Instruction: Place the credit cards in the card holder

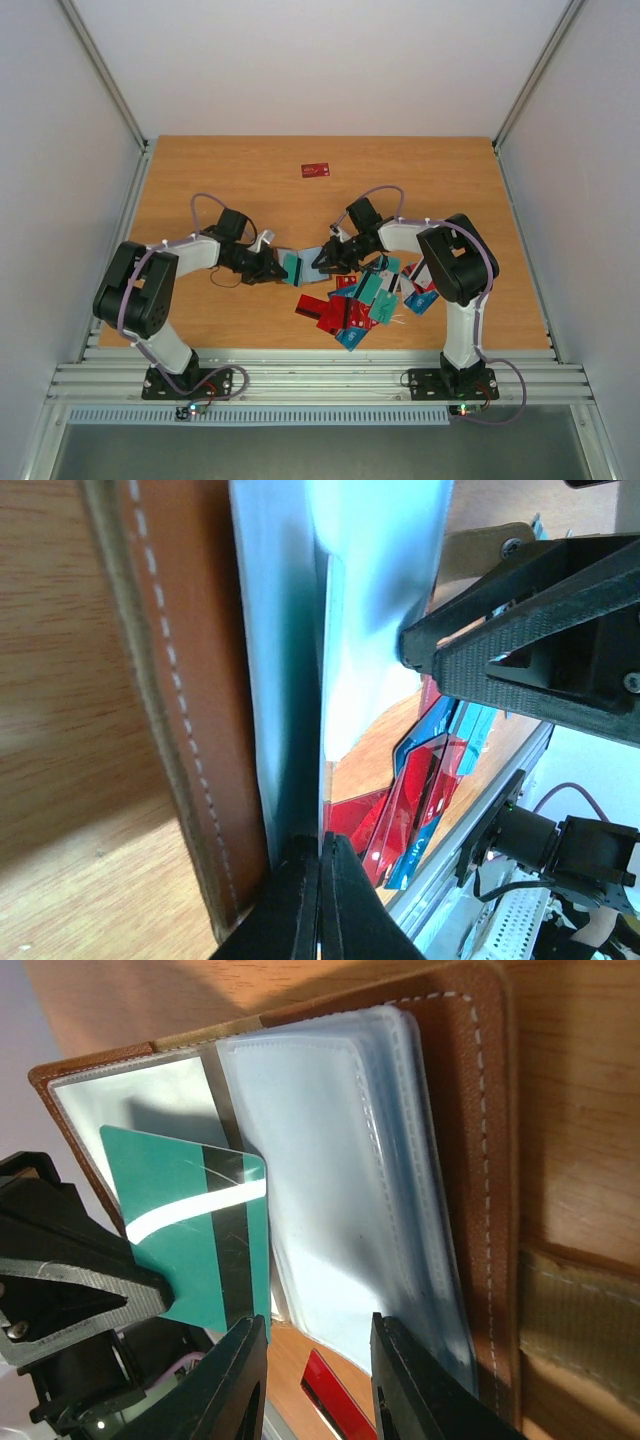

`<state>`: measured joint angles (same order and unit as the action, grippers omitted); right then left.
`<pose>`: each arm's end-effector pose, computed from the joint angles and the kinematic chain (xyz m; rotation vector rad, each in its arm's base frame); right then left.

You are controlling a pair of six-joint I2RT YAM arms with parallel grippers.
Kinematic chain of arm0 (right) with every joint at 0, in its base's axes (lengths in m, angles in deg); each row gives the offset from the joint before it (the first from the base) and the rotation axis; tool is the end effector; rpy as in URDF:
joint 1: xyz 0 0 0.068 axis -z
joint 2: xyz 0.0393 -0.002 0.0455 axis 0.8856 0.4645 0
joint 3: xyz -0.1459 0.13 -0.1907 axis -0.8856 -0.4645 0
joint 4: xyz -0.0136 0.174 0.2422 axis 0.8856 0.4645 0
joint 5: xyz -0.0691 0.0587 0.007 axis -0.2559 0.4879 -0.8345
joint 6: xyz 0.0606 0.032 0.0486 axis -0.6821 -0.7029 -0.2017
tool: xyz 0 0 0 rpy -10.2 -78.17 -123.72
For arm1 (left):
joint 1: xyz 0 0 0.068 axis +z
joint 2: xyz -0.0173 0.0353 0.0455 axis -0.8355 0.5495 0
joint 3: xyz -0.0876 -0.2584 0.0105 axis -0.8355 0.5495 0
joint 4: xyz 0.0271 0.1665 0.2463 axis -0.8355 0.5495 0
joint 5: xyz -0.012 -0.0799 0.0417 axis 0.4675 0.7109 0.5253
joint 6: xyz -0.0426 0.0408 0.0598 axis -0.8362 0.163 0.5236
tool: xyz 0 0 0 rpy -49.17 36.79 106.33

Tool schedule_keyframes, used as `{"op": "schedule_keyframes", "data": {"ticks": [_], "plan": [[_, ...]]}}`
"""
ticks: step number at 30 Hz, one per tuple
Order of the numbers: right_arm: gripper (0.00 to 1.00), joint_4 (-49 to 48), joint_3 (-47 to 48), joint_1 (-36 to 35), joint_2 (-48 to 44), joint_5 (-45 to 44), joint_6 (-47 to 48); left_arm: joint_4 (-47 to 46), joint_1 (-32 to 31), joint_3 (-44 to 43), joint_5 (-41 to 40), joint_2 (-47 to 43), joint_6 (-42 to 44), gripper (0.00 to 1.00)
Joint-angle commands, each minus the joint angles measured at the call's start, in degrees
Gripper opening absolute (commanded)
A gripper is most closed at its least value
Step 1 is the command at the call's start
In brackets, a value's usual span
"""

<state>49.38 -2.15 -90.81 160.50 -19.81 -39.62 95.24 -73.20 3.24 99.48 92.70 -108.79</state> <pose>0.3297 0.2417 0.0595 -0.6950 2.6352 1.3537 0.2869 -0.1417 0.0821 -0.0105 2.8245 -1.3382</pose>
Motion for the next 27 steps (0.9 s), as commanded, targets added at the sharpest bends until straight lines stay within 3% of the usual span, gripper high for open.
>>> {"op": "schedule_keyframes", "data": {"ticks": [1, 19, 27], "plan": [[0.31, 4.3, -0.6, 0.2, 3.5, -5.7, 0.8, 1.1, -0.3, -1.1, -2.0, 2.5, 1.7, 0.00], [0.31, 5.5, 0.7, 0.3, 3.5, -3.6, 1.8, -3.5, -0.3, -1.2, -3.9, 6.0, 0.7, 0.00], [0.32, 11.2, 3.8, 0.6, 1.7, -3.6, 5.4, -5.2, -0.3, -2.0, -5.0, 7.2, -0.3, 0.00]]}}
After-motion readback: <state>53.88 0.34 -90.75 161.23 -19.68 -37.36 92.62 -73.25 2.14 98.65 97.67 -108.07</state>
